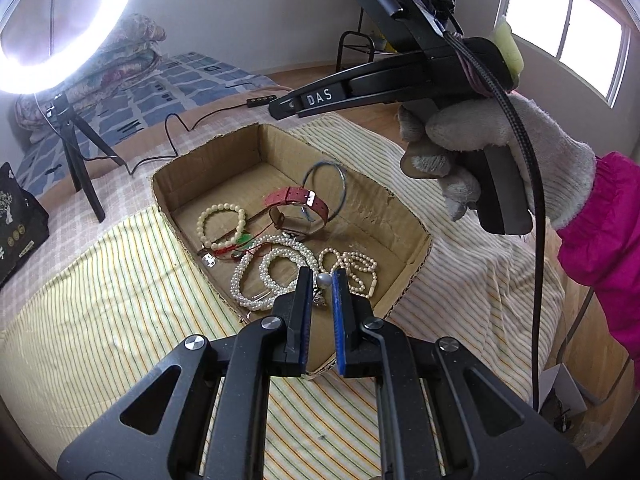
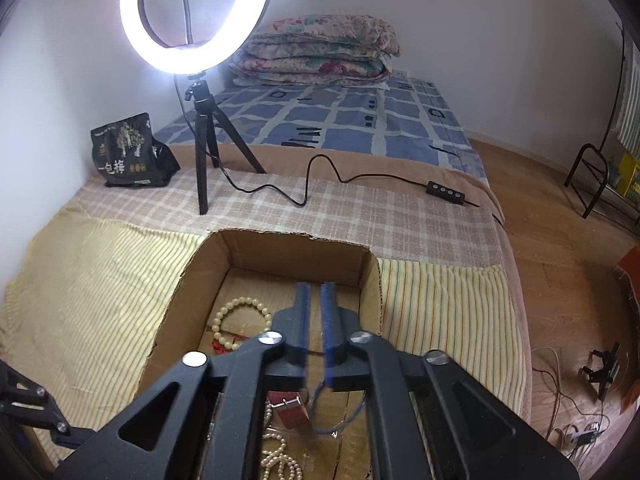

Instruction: Organize jewelry

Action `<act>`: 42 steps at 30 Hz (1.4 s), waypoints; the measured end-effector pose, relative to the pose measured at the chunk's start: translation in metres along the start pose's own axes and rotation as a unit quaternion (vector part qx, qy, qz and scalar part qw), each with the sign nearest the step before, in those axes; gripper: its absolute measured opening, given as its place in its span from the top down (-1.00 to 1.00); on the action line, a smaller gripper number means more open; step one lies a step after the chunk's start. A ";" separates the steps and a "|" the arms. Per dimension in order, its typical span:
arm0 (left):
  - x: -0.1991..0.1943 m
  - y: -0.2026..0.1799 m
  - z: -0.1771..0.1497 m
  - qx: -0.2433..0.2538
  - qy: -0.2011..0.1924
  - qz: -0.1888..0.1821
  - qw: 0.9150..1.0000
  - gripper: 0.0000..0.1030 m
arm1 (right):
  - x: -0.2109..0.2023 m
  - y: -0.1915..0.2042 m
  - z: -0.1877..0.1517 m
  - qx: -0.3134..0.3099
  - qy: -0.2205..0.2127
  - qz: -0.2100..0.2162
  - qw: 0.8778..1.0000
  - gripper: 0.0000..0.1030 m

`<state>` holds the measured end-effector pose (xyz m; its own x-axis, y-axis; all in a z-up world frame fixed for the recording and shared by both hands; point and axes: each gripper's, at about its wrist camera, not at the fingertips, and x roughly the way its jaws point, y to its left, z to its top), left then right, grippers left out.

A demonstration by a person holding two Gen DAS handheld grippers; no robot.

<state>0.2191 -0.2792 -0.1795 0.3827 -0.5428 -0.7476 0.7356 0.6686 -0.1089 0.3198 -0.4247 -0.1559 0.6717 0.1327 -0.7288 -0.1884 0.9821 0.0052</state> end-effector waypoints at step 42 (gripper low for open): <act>-0.110 -0.024 -0.006 0.009 -0.094 0.057 0.994 -0.25 | -0.125 0.038 -0.006 0.024 -0.083 -0.044 0.995 -0.54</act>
<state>0.1561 -0.2324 -0.0979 0.5603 -0.5509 -0.6186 0.6913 0.7224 -0.0173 0.2244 -0.4043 -0.0692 0.7945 0.0632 -0.6040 -0.0926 0.9956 -0.0175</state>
